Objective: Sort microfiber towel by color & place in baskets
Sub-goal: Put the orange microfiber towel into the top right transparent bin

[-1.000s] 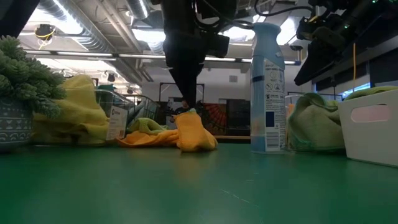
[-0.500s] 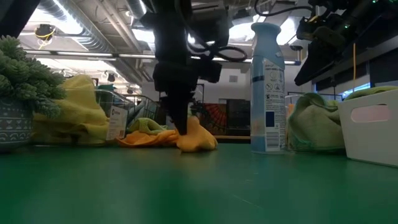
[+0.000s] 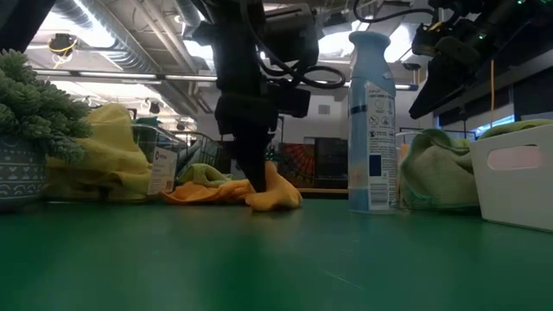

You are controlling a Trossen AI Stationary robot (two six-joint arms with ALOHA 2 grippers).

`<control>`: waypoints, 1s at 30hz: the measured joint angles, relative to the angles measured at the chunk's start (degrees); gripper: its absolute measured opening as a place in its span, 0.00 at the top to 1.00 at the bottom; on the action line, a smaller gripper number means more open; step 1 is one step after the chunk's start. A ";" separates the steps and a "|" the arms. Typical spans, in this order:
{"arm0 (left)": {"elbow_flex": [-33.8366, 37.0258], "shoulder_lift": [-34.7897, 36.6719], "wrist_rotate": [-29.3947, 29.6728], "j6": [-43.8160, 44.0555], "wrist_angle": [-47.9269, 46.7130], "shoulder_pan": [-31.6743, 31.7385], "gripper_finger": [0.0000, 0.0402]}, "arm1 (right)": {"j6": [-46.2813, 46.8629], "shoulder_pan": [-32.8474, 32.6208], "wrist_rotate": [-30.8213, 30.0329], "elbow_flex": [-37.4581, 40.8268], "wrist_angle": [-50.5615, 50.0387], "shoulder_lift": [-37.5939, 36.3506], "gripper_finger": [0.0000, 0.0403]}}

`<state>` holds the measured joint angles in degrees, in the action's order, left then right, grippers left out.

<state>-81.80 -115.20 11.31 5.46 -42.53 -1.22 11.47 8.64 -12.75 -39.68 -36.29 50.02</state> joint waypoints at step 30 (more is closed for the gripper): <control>-0.85 11.04 0.02 -0.03 -4.23 -0.10 1.00 | -0.01 0.00 0.13 0.00 0.31 -0.02 0.55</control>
<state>-82.65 -104.16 11.33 5.43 -46.76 -1.32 11.46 8.65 -12.62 -39.68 -35.99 50.00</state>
